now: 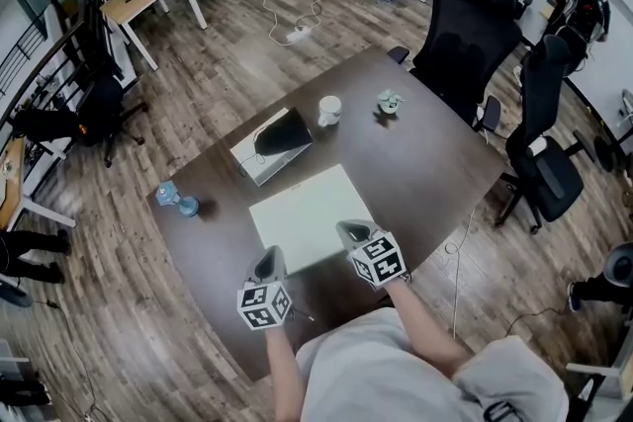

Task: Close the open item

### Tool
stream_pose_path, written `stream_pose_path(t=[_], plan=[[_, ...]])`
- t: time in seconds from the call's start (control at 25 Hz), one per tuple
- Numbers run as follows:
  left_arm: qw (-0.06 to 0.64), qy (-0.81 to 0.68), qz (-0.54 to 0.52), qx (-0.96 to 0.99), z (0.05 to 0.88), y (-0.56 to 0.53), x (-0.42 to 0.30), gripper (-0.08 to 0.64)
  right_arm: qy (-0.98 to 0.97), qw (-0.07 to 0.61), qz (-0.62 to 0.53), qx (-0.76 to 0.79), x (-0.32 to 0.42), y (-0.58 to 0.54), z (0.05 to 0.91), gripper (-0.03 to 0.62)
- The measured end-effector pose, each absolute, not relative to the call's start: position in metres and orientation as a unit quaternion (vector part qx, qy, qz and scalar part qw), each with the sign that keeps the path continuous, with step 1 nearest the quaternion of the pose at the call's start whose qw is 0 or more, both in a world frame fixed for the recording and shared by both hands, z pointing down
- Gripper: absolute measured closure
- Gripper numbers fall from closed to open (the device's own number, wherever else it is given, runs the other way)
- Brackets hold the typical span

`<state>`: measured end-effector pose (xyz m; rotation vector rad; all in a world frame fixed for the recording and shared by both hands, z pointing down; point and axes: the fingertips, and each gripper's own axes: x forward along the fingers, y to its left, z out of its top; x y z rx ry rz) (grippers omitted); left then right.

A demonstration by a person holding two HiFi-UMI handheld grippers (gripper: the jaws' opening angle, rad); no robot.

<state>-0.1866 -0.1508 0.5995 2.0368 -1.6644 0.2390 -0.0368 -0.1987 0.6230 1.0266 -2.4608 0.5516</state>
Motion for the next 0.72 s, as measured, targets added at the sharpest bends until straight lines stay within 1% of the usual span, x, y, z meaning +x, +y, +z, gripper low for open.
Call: stream_pose_path(t=[0.72], plan=[[0.251,-0.606,0.091,0.749,0.6027,-0.1489,-0.1859,0.555,-0.888,0.199,0.209,0.359,-0.0405,-0.1956,0.6237,0.588]])
